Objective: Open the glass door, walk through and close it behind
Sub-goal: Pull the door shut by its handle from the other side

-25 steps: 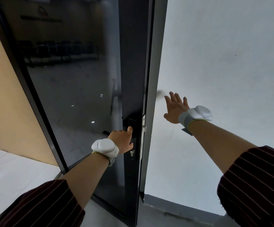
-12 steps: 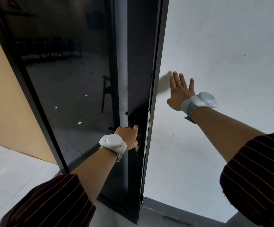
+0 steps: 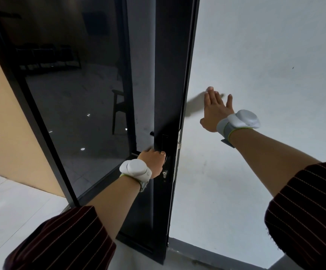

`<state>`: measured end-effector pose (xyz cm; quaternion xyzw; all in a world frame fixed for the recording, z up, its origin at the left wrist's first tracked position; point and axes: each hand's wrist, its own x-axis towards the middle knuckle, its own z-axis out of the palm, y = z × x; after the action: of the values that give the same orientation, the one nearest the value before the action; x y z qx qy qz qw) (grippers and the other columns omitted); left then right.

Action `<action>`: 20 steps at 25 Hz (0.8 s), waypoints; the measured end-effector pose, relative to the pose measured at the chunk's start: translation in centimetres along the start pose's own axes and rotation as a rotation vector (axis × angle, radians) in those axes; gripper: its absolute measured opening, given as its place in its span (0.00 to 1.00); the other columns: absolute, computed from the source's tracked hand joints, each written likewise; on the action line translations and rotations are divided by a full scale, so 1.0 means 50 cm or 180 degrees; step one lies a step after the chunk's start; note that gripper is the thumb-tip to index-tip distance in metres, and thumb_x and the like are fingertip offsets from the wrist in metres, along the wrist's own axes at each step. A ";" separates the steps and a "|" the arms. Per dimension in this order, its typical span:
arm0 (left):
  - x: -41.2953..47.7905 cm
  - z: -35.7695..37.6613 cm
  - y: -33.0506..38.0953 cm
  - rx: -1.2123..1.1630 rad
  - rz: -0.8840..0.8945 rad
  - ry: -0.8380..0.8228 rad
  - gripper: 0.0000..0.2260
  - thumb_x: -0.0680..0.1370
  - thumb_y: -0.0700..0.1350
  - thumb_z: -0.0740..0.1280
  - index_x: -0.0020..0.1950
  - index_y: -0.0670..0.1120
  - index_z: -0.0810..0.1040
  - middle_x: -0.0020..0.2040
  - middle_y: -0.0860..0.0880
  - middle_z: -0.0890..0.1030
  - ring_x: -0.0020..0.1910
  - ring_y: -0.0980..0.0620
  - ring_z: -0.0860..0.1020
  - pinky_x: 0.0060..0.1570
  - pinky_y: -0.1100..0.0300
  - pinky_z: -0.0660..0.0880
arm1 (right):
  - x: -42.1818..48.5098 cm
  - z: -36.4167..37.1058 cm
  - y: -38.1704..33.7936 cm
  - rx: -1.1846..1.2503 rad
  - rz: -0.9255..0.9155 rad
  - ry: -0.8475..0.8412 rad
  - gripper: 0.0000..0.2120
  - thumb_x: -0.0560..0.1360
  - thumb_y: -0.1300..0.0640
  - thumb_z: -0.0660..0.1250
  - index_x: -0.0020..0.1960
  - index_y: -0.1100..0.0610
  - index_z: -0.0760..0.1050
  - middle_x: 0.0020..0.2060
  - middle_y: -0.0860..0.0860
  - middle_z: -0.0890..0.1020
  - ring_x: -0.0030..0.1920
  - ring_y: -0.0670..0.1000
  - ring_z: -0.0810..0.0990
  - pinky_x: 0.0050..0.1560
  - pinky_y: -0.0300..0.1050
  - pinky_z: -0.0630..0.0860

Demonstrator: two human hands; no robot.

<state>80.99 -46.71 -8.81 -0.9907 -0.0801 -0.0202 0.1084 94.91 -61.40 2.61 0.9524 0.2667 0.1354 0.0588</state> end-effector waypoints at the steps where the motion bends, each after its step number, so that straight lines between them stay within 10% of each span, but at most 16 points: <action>1: 0.003 0.000 -0.001 0.0030 0.0005 0.0020 0.18 0.80 0.41 0.59 0.70 0.41 0.66 0.63 0.43 0.77 0.64 0.44 0.72 0.61 0.52 0.71 | 0.002 0.000 -0.001 0.0018 0.0009 -0.0009 0.38 0.79 0.54 0.58 0.79 0.62 0.38 0.79 0.55 0.38 0.79 0.54 0.40 0.76 0.64 0.41; 20: -0.006 -0.012 0.016 0.0099 0.0421 0.0268 0.20 0.78 0.33 0.63 0.70 0.40 0.67 0.65 0.42 0.68 0.58 0.45 0.73 0.52 0.54 0.79 | -0.011 -0.022 -0.010 -0.0190 0.0071 -0.0106 0.39 0.78 0.52 0.60 0.79 0.62 0.40 0.79 0.55 0.40 0.79 0.53 0.43 0.74 0.68 0.42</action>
<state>80.82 -47.65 -8.42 -0.9903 -0.0101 -0.0534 0.1282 93.92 -61.21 3.43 0.9552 0.2510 0.1280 0.0902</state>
